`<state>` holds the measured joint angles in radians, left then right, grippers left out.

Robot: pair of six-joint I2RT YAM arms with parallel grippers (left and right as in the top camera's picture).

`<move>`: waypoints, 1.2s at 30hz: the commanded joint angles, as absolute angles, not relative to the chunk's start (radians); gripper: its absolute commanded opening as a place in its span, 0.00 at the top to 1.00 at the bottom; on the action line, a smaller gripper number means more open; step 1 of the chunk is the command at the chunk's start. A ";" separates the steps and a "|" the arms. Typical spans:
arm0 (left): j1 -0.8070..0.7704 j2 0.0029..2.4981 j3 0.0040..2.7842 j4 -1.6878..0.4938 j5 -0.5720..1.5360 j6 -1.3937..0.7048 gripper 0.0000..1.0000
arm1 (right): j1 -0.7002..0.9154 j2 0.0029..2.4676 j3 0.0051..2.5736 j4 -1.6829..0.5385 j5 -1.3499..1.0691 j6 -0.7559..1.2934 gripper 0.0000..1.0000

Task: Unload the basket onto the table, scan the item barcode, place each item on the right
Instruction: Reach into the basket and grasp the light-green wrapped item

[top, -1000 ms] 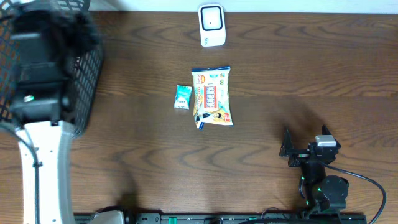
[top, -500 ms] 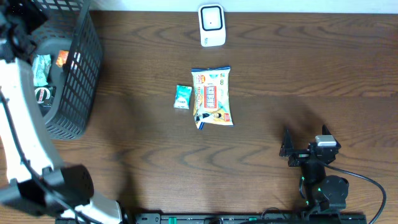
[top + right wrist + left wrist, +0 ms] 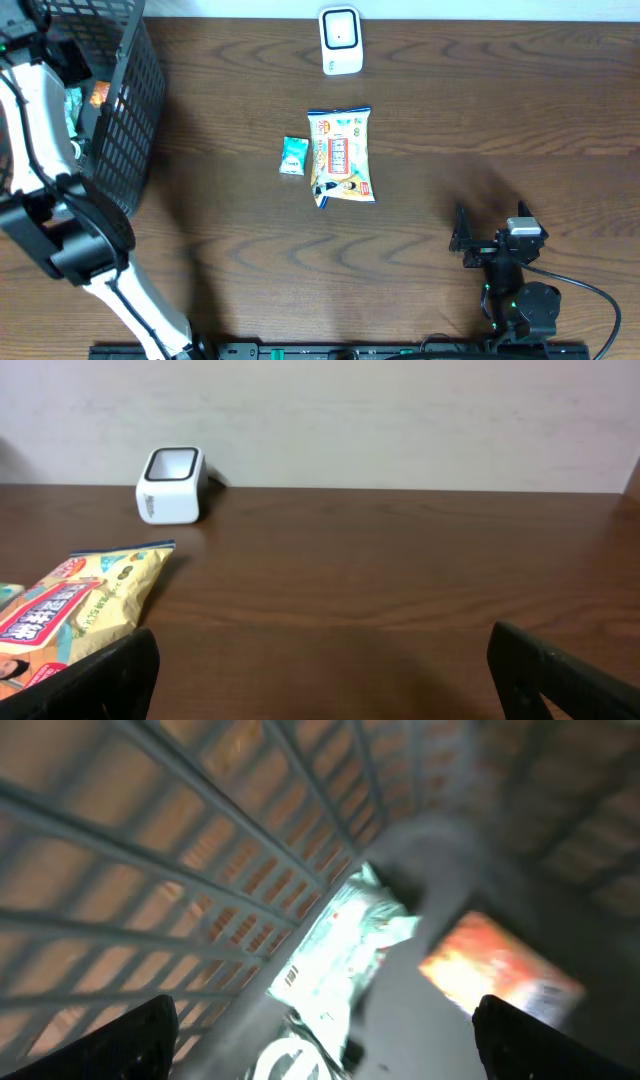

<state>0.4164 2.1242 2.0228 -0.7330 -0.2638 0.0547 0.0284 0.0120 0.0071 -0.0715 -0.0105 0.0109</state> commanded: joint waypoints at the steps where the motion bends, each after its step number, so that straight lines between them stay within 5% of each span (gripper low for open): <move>1: 0.448 2.206 2.033 -0.725 -0.266 0.175 0.08 | 0.028 0.006 0.006 -0.077 -0.010 0.002 0.01; 14: 0.446 2.346 2.011 -0.664 -0.282 0.400 0.08 | 0.028 0.006 0.006 -0.077 -0.010 0.002 0.01; 27: 0.446 2.407 1.999 -0.621 -0.282 0.400 0.21 | 0.028 0.006 0.006 -0.077 -0.010 0.003 0.01; 30: 0.451 2.428 1.998 -0.616 -0.282 0.400 0.30 | 0.028 0.006 0.006 -0.077 -0.010 0.002 0.01; 33: 0.454 2.441 1.998 -0.619 -0.282 0.399 0.57 | 0.028 0.006 0.006 -0.077 -0.010 0.002 0.01; 36: 0.455 2.442 1.998 -0.621 -0.282 0.399 0.63 | 0.028 0.006 0.006 -0.077 -0.010 0.002 0.01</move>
